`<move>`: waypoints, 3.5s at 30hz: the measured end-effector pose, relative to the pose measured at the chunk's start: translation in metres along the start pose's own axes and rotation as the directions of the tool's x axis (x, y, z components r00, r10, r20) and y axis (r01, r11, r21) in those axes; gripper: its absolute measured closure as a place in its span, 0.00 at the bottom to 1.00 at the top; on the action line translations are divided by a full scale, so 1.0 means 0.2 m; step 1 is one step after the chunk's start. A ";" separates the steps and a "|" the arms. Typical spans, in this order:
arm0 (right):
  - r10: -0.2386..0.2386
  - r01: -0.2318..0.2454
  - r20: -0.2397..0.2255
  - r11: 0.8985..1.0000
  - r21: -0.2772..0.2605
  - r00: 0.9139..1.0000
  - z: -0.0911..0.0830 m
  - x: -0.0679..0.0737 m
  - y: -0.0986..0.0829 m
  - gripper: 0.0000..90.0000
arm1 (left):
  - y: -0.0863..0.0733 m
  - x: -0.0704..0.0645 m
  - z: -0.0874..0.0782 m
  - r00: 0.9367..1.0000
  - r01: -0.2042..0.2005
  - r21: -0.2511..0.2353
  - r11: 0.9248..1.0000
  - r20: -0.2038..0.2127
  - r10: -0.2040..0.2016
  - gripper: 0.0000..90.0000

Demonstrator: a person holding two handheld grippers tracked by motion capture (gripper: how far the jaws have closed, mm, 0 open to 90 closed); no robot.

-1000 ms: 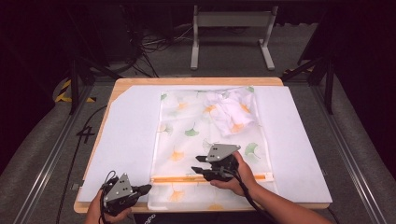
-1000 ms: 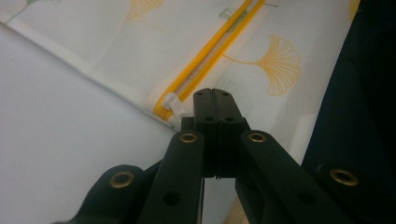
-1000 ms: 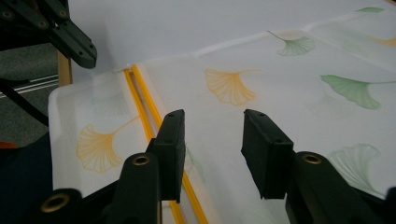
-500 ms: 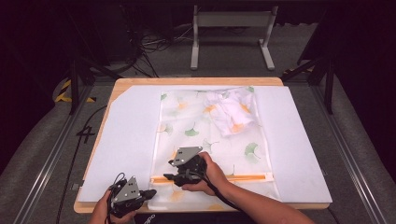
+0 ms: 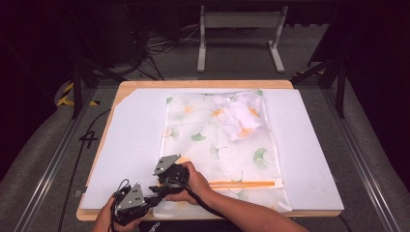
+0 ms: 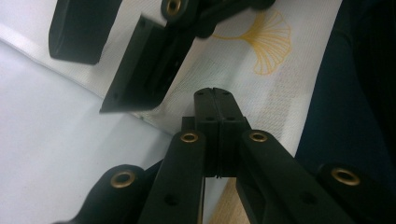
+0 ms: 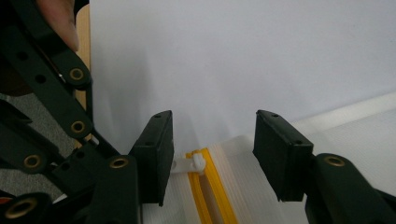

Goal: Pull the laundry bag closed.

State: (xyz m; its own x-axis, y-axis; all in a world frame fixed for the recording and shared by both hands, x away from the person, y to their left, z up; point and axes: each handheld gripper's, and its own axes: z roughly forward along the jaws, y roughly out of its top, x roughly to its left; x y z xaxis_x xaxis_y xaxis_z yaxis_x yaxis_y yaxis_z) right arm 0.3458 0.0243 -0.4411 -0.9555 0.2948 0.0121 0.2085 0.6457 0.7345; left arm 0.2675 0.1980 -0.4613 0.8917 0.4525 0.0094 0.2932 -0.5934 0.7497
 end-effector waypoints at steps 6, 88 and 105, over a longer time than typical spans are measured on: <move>0.014 -0.014 0.023 1.000 0.026 1.000 0.02 -0.01 0.00 0.58 | 0.00 0.01 0.00 1.000 0.007 -0.002 1.000 0.008 -0.007 1.00; 0.014 -0.008 -0.116 0.999 0.047 0.993 -0.05 -0.05 -0.09 0.95 | 0.02 0.06 0.01 0.994 0.005 0.009 1.000 -0.105 -0.004 0.99; -0.018 0.025 -0.087 0.996 0.082 0.996 -0.08 -0.03 -0.09 0.95 | 0.03 0.06 0.01 0.994 0.027 0.030 0.999 -0.105 -0.023 1.00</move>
State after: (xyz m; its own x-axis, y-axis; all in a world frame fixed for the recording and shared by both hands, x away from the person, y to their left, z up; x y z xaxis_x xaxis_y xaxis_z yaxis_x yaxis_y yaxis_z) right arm 0.3447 0.0000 -0.4442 -0.9736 0.2209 0.0583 0.2012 0.7081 0.6768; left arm 0.2805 0.1973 -0.4583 0.8435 0.5337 0.0613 0.3273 -0.6010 0.7292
